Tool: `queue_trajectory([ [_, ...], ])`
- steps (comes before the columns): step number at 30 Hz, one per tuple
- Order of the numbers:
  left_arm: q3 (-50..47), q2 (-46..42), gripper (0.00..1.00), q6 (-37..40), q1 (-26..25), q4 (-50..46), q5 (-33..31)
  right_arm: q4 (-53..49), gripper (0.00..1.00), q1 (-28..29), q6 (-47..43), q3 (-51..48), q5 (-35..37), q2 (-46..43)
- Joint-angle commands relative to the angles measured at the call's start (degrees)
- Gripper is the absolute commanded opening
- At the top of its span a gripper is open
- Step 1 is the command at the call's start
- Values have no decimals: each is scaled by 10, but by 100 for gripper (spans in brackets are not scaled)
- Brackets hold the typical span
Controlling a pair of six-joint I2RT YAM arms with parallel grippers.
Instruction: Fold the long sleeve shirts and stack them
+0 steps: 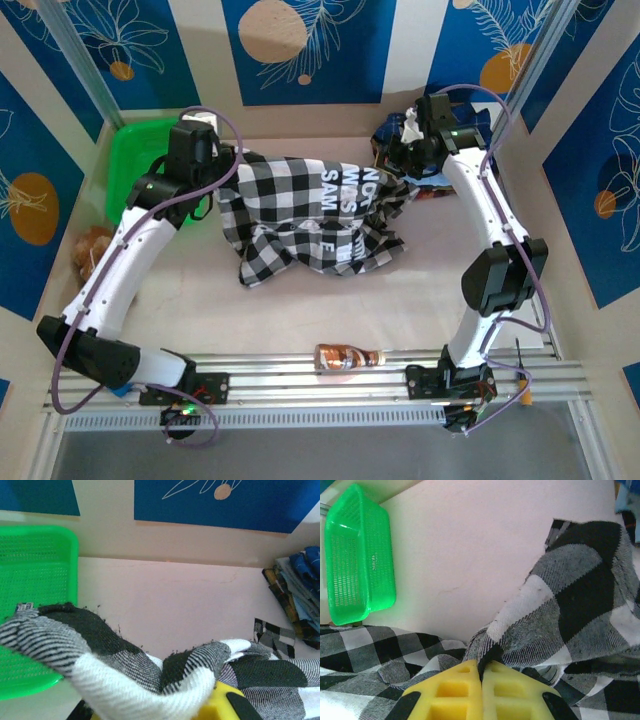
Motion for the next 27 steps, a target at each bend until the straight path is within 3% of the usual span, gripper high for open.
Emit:
queue_trajectory([
  [1, 24, -32, 7, 10, 18, 73, 5, 51, 0, -13, -23, 30, 7, -35],
  [12, 258, 67, 7, 88, 64, 190, 106, 70, 0, -43, 62, 456, -47, 178],
  [15, 230, 38, 8, 107, 64, 205, 138, 63, 0, -41, 42, 467, -49, 173],
  [17, 155, -10, 8, 93, 64, 209, 158, 48, 0, -34, 12, 402, -41, 134],
  [19, 45, -77, 8, 51, 64, 221, 185, 66, 0, -28, -6, 269, -29, 58],
  [24, -279, -278, 10, -117, 36, 198, 198, 220, 0, -16, 24, -208, -25, -221],
  [27, -434, -369, 31, -229, -16, 126, 168, 202, 13, -8, 57, -408, -6, -345],
])
